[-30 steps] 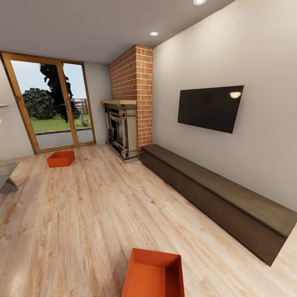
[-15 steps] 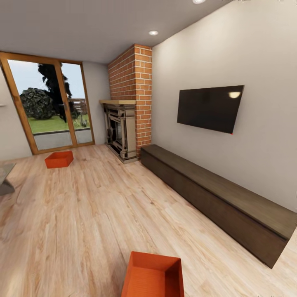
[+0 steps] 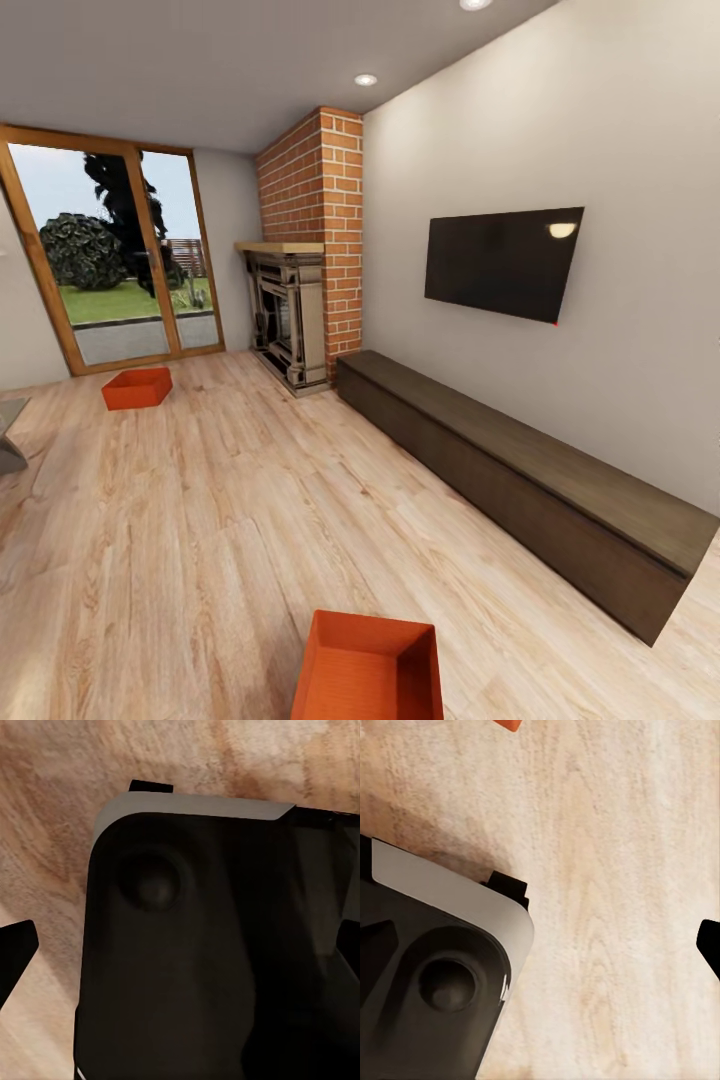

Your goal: Move the two storage containers from the living room to the garage. In the garage, place one container on the floor and stack the other container on top of it (either order is fine).

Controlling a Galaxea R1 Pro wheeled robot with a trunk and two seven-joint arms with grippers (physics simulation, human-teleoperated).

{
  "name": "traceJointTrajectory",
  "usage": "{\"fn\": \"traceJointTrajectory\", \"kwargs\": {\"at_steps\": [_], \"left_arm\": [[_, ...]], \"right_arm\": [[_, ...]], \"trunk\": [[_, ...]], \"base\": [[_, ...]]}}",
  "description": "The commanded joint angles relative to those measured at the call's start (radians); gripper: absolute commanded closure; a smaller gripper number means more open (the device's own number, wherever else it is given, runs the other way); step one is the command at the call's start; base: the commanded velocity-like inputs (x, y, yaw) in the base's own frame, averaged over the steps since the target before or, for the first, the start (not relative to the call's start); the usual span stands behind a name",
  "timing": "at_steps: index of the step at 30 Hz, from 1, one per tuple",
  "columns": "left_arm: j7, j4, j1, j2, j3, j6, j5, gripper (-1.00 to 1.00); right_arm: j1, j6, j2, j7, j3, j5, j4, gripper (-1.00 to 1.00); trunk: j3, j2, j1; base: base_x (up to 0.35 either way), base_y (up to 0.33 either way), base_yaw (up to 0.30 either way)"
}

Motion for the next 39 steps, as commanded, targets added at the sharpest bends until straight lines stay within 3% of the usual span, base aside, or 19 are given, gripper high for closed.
{"fn": "traceJointTrajectory", "kwargs": {"at_steps": [1, 39], "left_arm": [[-0.002, 0.001, -0.001, 0.000, 0.001, -0.003, 0.009, -1.00], [-0.002, 0.001, -0.001, 0.000, 0.000, -0.003, 0.009, -1.00]], "right_arm": [[-0.001, -0.002, -0.001, 0.005, 0.006, -0.011, 0.000, -1.00], [0.000, -0.001, 0.002, 0.006, 0.011, -0.008, 0.000, -1.00]], "trunk": [[-0.001, -0.001, 0.000], [-0.001, -0.001, 0.000]], "base": [[0.000, 0.000, 0.000], [0.000, 0.000, 0.000]]}}
